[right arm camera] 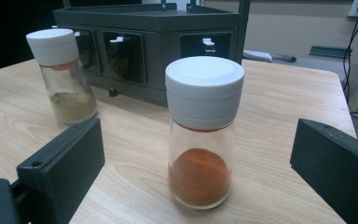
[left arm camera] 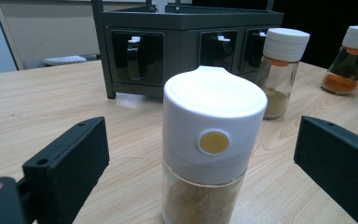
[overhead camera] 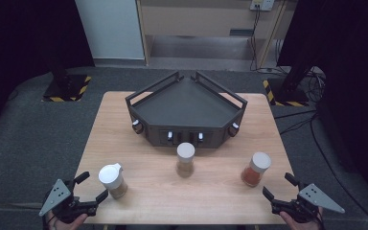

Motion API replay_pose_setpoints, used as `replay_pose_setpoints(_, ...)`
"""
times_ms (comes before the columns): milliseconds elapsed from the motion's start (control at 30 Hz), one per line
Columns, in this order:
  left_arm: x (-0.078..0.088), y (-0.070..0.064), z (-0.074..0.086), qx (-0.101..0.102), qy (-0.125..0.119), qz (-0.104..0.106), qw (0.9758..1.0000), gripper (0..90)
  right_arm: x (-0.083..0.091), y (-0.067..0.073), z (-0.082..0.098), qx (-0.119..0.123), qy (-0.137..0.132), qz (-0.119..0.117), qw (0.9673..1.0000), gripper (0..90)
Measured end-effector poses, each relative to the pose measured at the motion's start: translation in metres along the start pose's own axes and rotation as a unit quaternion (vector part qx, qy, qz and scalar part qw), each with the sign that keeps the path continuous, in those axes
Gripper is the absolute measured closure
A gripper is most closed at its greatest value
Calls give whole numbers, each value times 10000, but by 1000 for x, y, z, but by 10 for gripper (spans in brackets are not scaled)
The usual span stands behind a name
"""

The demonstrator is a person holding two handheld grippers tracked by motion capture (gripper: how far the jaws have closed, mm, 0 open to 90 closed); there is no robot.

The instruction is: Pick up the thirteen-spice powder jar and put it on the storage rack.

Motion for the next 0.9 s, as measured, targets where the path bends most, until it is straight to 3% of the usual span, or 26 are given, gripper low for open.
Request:
replay_pose_setpoints(633, 3, 2, 0, 68, -77, 31, 9999, 19, 0, -1, 0, 3, -15, 15, 10000, 36)
replay_pose_setpoints(900, 3, 5, -11, 98, -61, 58, 9999, 19, 0, -2, 1, -19, -12, 21, 10000, 41)
Point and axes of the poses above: each handheld gripper's, and its own axes: x roughly backward along the jaws, z roughly out of its underside, y roughly to its left, the point moved 5 cm from there along -x, roughly forward along the jaws, and after that the axes turned 15 degrees about -z, right-handed, at the moved point
